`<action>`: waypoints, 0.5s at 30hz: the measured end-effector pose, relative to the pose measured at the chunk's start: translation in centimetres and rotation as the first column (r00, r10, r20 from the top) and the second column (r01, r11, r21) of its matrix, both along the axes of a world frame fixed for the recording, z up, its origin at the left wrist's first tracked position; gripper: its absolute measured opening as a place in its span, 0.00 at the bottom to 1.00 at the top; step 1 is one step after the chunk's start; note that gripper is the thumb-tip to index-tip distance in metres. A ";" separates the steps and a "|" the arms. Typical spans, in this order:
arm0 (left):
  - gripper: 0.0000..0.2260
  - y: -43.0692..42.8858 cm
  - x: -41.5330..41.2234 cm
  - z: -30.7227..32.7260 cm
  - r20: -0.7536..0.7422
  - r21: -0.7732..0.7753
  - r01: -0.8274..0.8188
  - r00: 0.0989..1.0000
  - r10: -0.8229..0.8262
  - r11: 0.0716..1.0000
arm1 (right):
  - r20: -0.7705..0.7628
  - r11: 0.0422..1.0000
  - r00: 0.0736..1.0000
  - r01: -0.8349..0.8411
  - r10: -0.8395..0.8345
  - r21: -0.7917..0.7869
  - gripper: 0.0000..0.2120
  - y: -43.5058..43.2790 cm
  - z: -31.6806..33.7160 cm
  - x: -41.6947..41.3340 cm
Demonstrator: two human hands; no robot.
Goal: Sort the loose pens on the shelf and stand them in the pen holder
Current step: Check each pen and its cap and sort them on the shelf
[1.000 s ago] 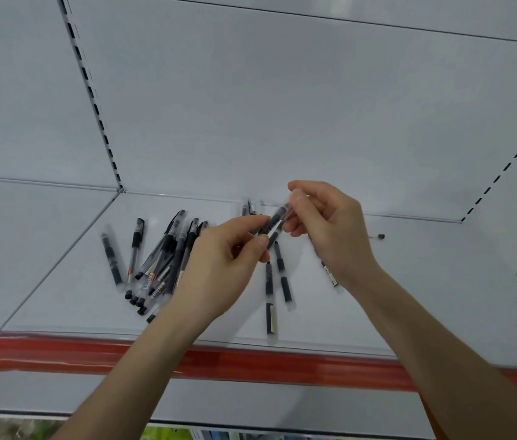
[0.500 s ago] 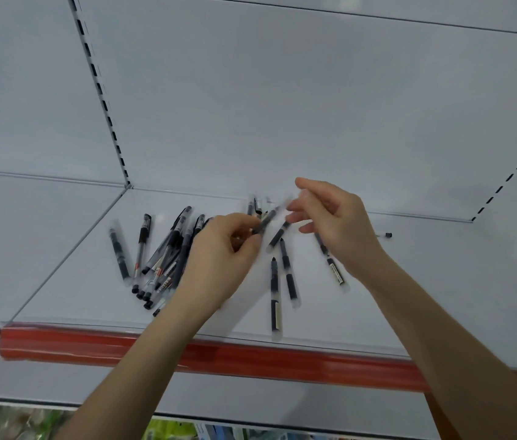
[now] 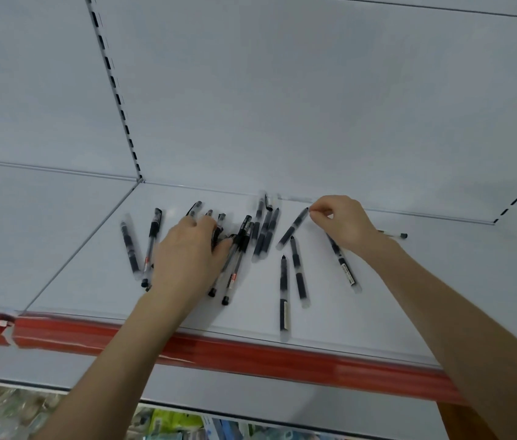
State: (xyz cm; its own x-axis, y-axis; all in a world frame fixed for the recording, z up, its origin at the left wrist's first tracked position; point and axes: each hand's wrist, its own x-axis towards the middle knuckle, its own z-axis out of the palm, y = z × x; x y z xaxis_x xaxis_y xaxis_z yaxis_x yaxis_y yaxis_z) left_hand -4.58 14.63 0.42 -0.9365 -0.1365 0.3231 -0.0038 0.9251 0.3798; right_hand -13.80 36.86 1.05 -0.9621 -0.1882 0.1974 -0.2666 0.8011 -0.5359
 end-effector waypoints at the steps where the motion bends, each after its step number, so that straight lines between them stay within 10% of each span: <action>1: 0.16 0.3 0.1 0.0 -0.021 0.017 0.030 0.999 -0.029 0.999 | -0.003 1.000 1.000 0.008 -0.008 0.003 0.10 0.0 -0.1 -0.4; 15: 0.09 -0.1 -0.8 -1.0 -0.012 -0.029 0.039 0.999 -0.040 0.999 | 0.034 0.996 0.999 -0.020 0.017 0.084 0.12 -4.6 0.6 -4.3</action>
